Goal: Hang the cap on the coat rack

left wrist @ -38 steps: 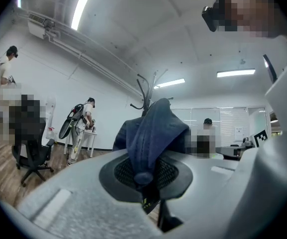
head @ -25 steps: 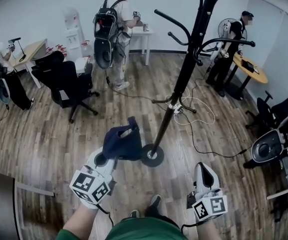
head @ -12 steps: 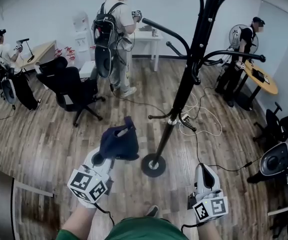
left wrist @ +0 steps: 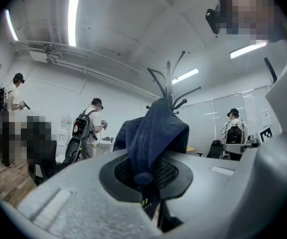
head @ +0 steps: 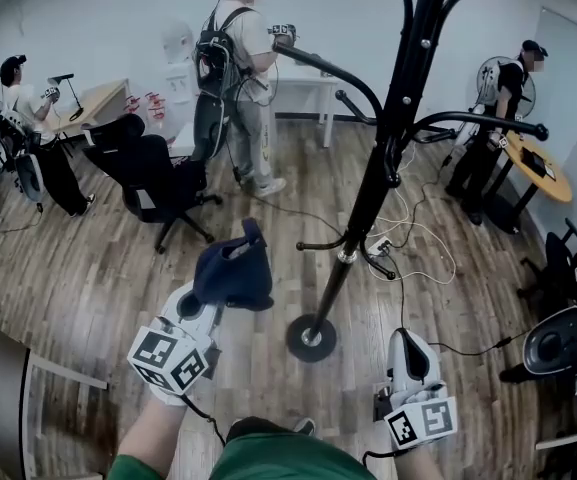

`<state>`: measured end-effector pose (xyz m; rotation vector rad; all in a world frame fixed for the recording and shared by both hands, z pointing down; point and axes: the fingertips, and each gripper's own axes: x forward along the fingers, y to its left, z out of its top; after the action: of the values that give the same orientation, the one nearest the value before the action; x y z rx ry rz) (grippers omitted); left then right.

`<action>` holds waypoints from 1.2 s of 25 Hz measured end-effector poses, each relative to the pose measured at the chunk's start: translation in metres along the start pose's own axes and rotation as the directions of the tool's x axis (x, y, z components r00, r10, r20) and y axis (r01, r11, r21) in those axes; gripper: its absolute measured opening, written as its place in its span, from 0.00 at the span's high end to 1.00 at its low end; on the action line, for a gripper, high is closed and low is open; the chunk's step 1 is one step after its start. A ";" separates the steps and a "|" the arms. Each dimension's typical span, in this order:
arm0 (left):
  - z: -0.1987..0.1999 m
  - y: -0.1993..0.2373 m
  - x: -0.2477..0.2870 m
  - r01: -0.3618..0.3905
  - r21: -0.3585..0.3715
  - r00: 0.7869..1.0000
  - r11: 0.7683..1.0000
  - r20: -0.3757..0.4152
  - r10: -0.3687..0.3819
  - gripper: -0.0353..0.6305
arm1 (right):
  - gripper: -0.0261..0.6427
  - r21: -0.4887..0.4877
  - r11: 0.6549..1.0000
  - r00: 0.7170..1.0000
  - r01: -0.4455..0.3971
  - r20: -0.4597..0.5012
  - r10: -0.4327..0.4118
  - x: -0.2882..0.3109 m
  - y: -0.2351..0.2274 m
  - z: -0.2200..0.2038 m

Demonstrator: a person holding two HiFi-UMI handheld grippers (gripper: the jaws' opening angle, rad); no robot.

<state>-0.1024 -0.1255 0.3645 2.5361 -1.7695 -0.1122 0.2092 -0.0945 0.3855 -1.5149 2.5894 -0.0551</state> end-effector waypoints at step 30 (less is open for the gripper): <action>0.064 0.086 0.218 0.420 0.024 0.904 0.907 0.070 -0.421 0.91 | 0.96 -0.061 0.931 0.933 0.361 0.031 -0.359 0.090 0.033 0.007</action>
<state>-0.1140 -0.3593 0.3006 2.9125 -1.2082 -0.2158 0.1380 -0.1559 0.3657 -1.9855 2.2836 0.0069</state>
